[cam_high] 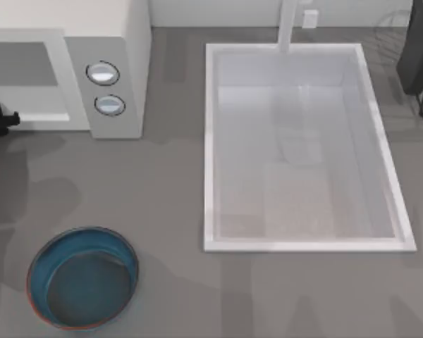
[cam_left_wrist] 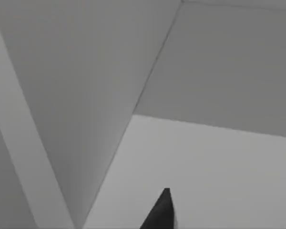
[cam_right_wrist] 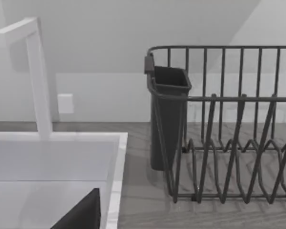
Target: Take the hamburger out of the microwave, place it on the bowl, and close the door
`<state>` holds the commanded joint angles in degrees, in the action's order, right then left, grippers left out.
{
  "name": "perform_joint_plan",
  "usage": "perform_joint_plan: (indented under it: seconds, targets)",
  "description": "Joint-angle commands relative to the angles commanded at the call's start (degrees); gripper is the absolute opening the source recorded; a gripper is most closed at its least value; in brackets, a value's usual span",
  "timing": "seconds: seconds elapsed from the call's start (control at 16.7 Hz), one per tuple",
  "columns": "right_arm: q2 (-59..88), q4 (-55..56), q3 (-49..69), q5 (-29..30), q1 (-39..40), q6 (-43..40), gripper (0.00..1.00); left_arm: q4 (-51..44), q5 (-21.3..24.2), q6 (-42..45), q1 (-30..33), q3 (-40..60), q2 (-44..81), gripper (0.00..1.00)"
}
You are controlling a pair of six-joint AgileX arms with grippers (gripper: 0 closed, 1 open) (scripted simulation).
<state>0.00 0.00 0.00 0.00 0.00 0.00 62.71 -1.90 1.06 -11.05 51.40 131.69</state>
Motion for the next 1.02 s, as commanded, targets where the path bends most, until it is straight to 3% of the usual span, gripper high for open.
perform_joint_plan:
  seconds: [0.48, 1.02]
  targets:
    - [0.0, 0.0, 0.0, 0.0, 0.0, 0.0, 1.0, 19.1, 4.7, 1.6, -5.0, -28.8, -9.0, 0.0]
    - [0.0, 0.0, 0.0, 0.0, 0.0, 0.0, 1.0, 21.7, 5.3, 1.9, -5.5, -32.3, -11.0, 0.0]
